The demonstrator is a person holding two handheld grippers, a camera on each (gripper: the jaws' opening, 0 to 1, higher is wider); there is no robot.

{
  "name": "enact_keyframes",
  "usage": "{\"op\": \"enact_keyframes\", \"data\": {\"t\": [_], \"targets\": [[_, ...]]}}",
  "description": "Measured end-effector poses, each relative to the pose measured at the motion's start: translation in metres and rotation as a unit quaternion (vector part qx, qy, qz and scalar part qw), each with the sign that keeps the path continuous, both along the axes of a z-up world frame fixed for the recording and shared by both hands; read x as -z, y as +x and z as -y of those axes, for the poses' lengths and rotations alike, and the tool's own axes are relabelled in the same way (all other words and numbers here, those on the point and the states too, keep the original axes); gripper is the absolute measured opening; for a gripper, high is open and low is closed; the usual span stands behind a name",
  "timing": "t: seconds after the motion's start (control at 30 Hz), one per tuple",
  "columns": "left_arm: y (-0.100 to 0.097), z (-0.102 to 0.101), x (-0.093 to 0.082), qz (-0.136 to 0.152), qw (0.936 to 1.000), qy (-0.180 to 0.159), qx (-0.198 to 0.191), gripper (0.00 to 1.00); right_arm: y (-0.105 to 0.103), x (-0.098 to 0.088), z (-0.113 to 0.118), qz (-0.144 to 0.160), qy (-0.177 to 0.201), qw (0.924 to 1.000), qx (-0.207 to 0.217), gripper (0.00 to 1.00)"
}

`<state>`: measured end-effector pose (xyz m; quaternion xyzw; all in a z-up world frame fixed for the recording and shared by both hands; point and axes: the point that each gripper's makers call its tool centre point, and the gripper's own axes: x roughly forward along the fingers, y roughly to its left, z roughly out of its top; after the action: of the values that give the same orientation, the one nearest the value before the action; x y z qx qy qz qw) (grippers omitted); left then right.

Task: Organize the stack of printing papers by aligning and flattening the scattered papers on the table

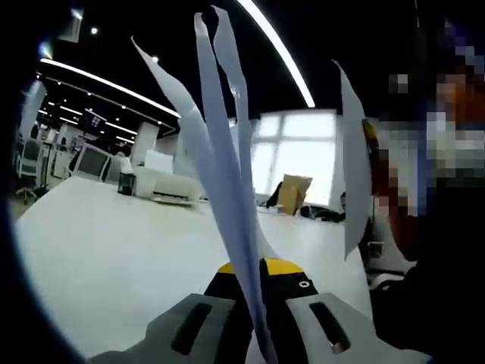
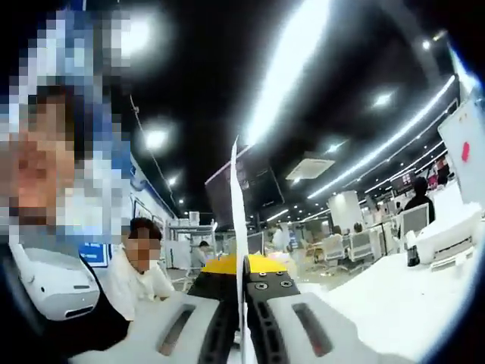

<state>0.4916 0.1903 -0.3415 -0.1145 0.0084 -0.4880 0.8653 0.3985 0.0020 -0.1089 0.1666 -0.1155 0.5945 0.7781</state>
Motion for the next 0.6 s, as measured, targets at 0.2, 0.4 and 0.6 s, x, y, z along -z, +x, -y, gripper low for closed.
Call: {"op": "enact_keyframes", "data": {"t": [0.2, 0.4, 0.6], "targets": [[-0.001, 0.001, 0.0, 0.001, 1.0, 0.002, 0.002, 0.06, 0.005, 0.006, -0.004, -0.011, -0.002, 0.9999, -0.012, 0.0], [0.0, -0.001, 0.0, -0.003, 1.0, -0.004, 0.0, 0.06, 0.02, 0.013, 0.0, -0.03, 0.006, 0.9995, 0.001, 0.0], [0.001, -0.001, 0.0, -0.006, 1.0, -0.005, 0.0, 0.06, 0.018, 0.01, 0.008, -0.035, 0.017, 0.9993, 0.001, 0.0]]}}
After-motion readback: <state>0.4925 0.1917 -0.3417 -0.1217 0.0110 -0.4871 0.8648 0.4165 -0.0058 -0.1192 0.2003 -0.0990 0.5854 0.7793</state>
